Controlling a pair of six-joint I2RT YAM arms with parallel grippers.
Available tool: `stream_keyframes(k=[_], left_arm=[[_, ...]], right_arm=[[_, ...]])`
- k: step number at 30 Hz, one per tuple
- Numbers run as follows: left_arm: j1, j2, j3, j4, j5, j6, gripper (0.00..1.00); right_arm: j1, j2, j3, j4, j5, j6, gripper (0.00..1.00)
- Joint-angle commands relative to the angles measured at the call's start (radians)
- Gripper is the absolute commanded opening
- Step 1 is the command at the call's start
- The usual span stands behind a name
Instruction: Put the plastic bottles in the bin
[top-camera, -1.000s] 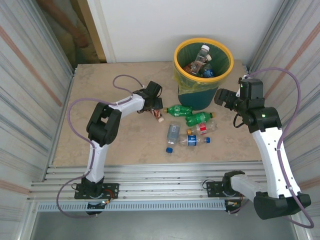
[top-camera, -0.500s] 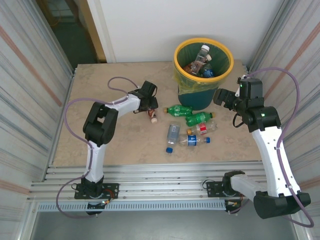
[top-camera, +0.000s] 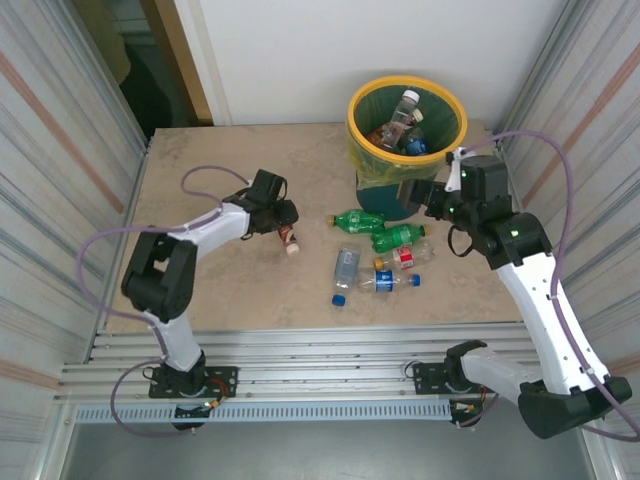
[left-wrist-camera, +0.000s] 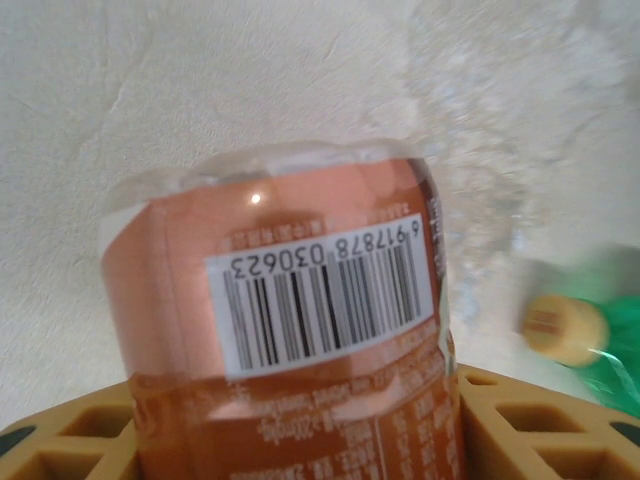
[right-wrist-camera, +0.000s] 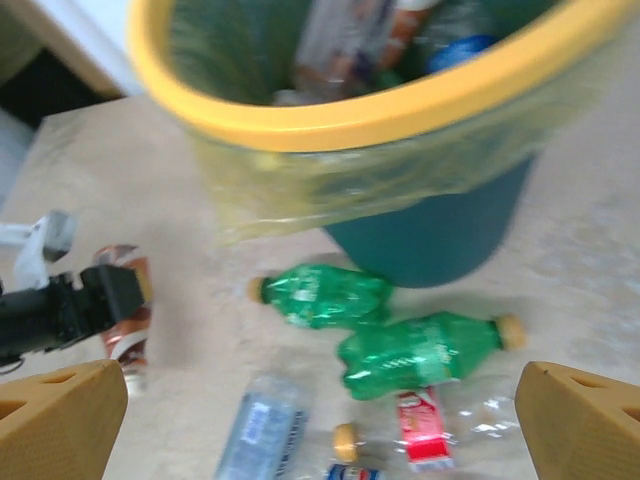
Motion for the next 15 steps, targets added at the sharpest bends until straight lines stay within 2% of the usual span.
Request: stream_keyframes(k=[1,4,7,15], left_arm=[[0.006,-0.127,-0.065,0.084,0.042,-0.026,0.53],[0.009,-0.216,-0.118,0.116,0.056,-0.027,0.53],[0.014,-0.3,-0.167,0.16,0.079,-0.01,0.54],[0.059,-0.5,-0.316,0.304,0.189,-0.056,0.53]], right_arm=[[0.094,0.028,-0.009,0.083,-0.051,-0.004,0.98],[0.183,0.074,-0.009,0.13,-0.079,0.004,1.0],[0.253,0.125,-0.018,0.196,-0.13,0.028,0.96],[0.388,0.286,-0.015,0.333,-0.257,0.038,0.91]])
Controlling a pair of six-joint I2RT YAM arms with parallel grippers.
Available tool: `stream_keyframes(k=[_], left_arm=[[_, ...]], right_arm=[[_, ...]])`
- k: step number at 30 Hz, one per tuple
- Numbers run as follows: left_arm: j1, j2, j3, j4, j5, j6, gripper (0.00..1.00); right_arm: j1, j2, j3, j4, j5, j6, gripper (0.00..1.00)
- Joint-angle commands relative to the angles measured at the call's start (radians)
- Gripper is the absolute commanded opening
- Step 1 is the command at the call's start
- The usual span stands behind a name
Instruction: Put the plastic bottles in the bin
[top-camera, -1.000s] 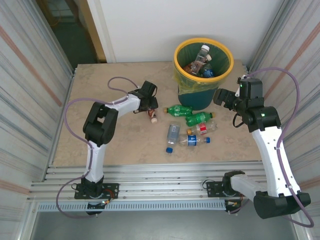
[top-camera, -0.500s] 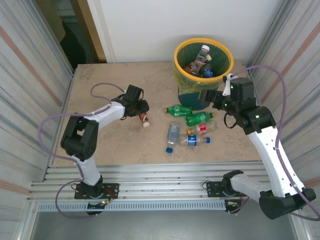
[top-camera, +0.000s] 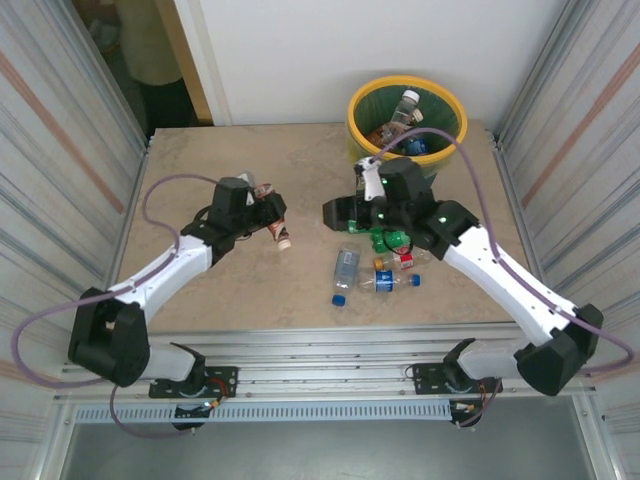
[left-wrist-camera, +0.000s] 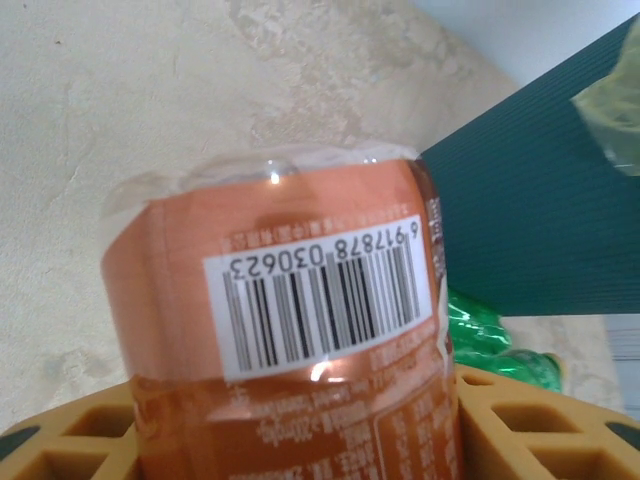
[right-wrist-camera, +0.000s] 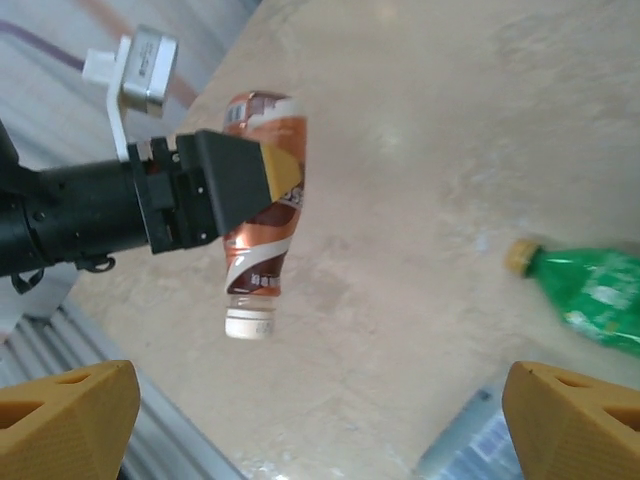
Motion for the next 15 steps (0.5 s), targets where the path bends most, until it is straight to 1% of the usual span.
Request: stream_keyframes(k=[1,5,9,15], left_arm=[[0.016,-0.088,-0.037,0.084,0.064,-0.027,0.53],[0.019,-0.157,-0.046,0.076,0.086,-0.022,0.53],[0.019,-0.204,-0.058,0.082,0.106,-0.028,0.53],[0.019,-0.247,-0.066,0.078,0.112,-0.028,0.53]], right_arm=[[0.044,0.06,0.002,0.088,-0.08,0.008,0.91],[0.098,0.152,0.039,0.104,-0.125,-0.015,0.88],[0.126,0.234,0.083,0.124,-0.175,-0.019,0.79],[0.145,0.309,0.132,0.153,-0.236,-0.017,0.77]])
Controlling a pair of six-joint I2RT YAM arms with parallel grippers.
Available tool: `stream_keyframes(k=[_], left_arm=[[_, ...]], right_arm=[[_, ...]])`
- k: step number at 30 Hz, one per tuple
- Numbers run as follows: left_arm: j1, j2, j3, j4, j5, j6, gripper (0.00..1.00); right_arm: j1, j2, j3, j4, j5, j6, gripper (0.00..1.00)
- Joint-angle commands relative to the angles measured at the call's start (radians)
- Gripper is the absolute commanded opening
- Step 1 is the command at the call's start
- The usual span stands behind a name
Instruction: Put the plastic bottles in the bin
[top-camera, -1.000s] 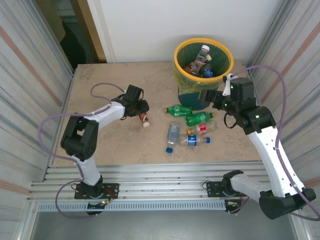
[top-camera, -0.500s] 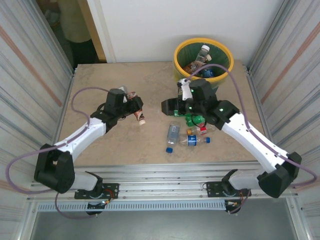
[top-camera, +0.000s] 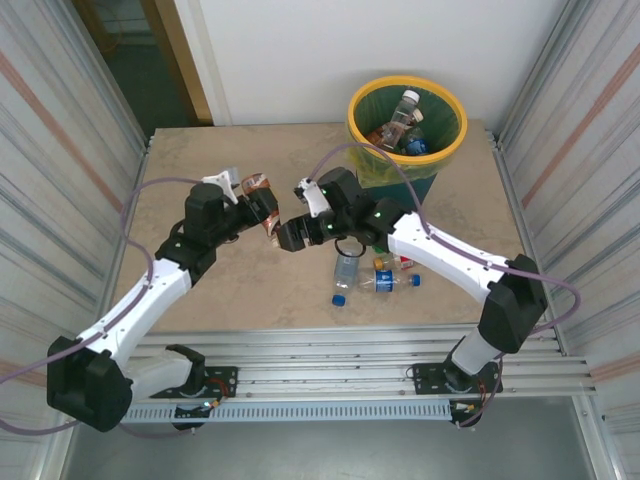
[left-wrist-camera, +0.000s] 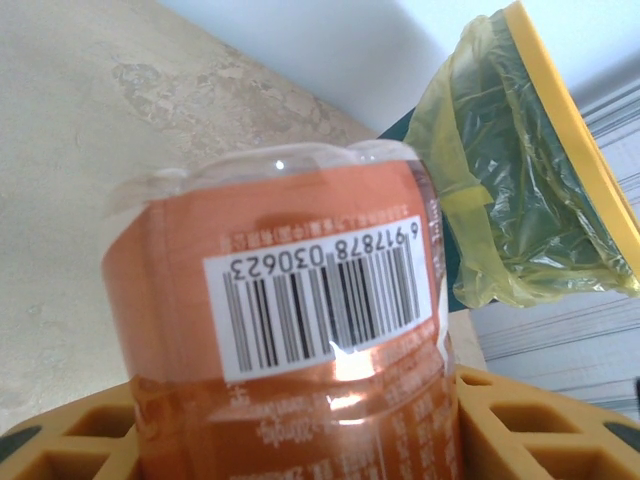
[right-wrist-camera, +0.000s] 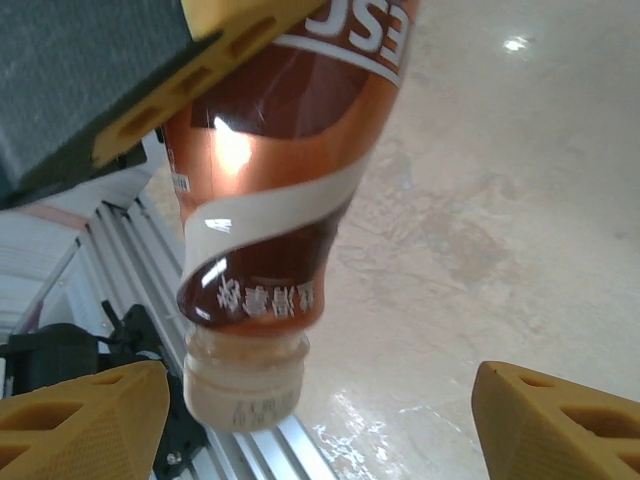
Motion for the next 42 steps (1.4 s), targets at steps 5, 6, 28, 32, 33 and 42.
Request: stream_keyframes(k=[5,6,28,32,33,42], left_arm=[[0.004,-0.041,-0.019,0.034,0.037,-0.018,0.53],[0.005,-0.042,-0.021,0.038,0.041,-0.02,0.53],[0.005,-0.09,-0.033,0.092,0.061,-0.01,0.99],[0.005,-0.146,-0.026,0.095,0.071,0.042,0.99],[0.005,-0.162,-0.025,0.093,0.069,0.057,0.99],[0.005,-0.344,-0.089,0.117,-0.035,0.173,0.99]], right_arm=[[0.008,0.057,0.068,0.073,-0.086,0.002,0.63],[0.009,0.064,0.074,0.079,-0.095,0.006,0.6],[-0.003,0.095,0.108,0.077,-0.114,0.04,0.23],[-0.026,0.052,0.109,0.032,-0.055,0.039,0.23],[-0.031,0.041,0.11,0.02,-0.041,0.037,0.23],[-0.114,-0.103,0.155,-0.131,0.136,-0.008,0.24]])
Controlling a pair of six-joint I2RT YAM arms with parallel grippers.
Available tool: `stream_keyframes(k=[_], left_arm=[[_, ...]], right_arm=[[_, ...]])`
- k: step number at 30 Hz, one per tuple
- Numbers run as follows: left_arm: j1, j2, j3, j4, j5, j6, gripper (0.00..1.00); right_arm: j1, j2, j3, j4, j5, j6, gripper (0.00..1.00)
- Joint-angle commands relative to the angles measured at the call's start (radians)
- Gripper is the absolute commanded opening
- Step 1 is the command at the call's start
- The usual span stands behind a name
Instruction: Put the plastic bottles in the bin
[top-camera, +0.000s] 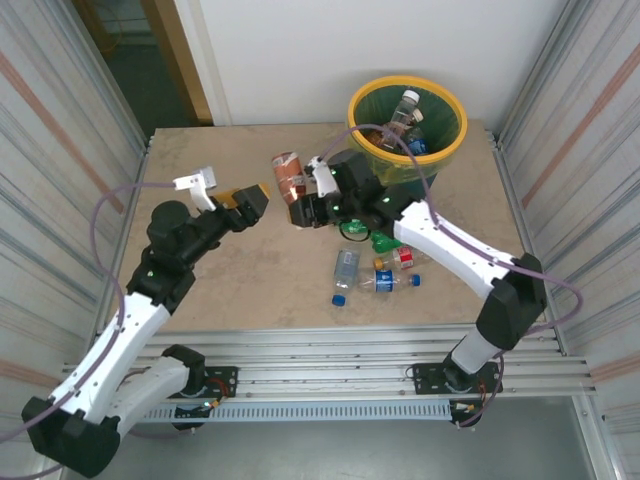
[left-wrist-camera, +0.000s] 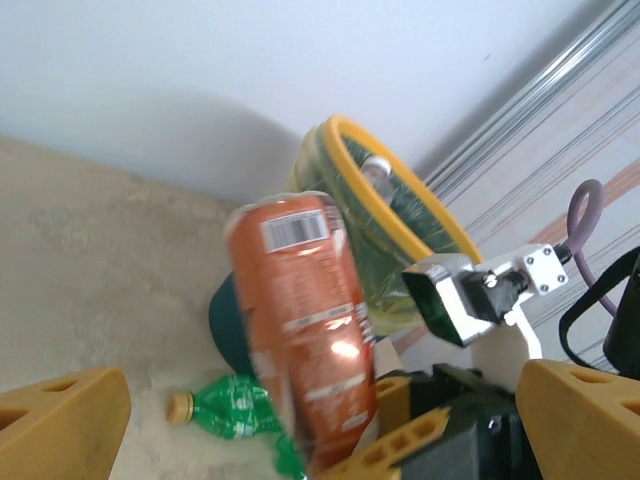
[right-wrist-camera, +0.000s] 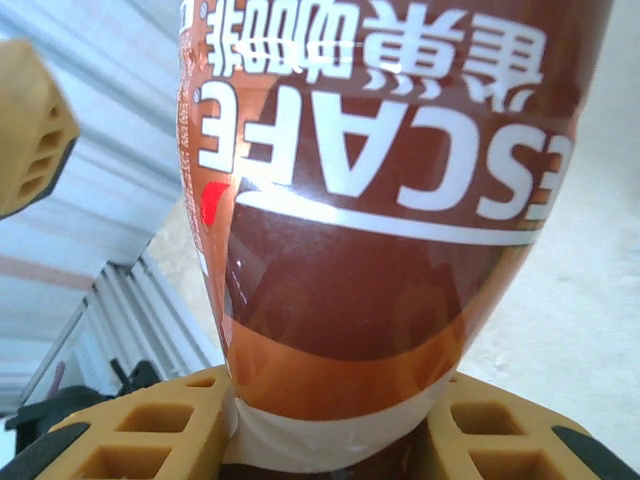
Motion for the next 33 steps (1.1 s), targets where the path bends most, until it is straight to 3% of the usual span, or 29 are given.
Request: stream_keyframes(k=[1,9,16,23,33], left_arm=[[-0.001,-0.063,-0.048,0.044,-0.069,0.075,0.99],[-0.001,-0.124,-0.101,0.049,-0.137,0.111,0.99],[-0.001,-0.124,-0.104,0.042,-0.141,0.114,0.99],[-0.001,-0.111,-0.108,0.044,-0.146,0.106,0.99],[-0.001,-0.103,-0.101,0.026,-0.16,0.113,0.99]], right_arm=[[-0.039,-0.091,0.063,-0.088,0.104,-0.039,0.24],[-0.22,-0.205,0.1,-0.185,0.174,-0.038,0.26],[-0.381,-0.203,0.194,-0.284,0.216,-0.048,0.27],[-0.486,-0.096,0.324,-0.356,0.256,-0.051,0.27],[-0.545,0.133,0.562,-0.452,0.307,-0.092,0.27]])
